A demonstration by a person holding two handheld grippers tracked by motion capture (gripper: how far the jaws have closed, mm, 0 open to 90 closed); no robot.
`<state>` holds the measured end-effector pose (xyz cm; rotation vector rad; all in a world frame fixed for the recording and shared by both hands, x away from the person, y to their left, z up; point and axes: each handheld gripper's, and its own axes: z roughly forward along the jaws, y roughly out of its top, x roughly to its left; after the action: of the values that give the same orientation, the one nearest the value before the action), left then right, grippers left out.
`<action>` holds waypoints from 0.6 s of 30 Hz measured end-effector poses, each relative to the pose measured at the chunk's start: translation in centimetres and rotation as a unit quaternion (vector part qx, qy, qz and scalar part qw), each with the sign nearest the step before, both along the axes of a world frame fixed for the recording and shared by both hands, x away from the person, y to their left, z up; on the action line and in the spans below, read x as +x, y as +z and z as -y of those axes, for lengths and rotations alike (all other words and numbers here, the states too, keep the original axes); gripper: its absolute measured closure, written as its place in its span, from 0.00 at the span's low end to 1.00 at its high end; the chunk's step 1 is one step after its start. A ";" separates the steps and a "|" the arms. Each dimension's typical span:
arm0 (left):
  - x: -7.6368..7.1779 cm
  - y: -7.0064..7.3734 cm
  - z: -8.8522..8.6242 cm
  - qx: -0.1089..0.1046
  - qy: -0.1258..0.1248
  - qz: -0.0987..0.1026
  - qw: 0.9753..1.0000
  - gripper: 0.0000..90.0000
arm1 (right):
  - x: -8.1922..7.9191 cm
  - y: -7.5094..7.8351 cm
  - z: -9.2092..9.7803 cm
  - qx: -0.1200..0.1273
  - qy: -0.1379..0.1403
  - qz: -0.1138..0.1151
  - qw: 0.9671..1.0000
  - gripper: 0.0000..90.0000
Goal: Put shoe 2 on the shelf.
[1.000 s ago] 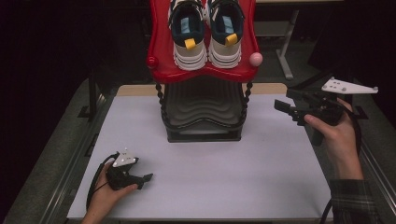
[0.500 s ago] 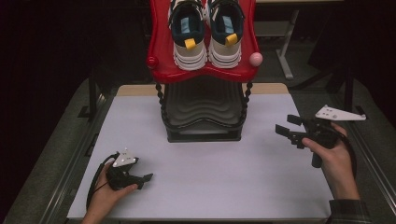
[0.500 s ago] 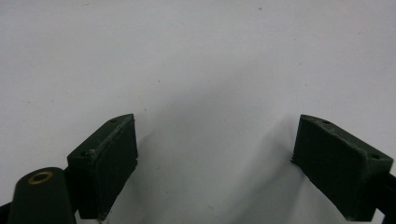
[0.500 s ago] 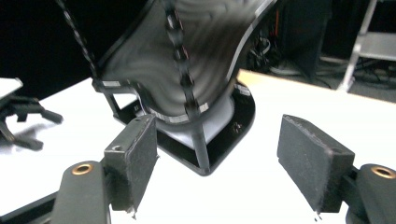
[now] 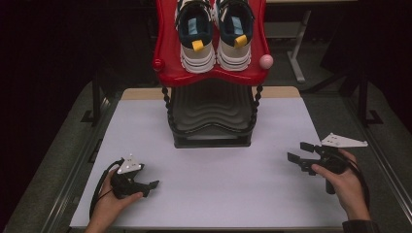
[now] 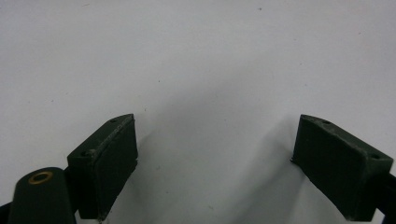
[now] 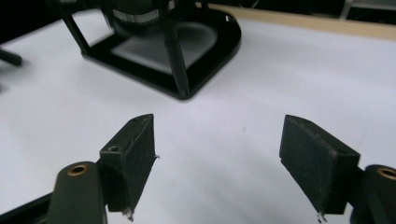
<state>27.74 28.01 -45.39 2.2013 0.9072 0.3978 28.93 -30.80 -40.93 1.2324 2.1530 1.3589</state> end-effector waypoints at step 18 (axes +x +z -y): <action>0.0 0.0 0.0 -0.001 0.001 0.001 1.000 0.14 | -1.6 -3.3 1.0 -0.051 -0.024 -0.048 0.997 0.21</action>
<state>27.73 28.00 -45.42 2.1980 0.9070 0.3997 27.33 -31.80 -44.24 1.3256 2.2131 1.1776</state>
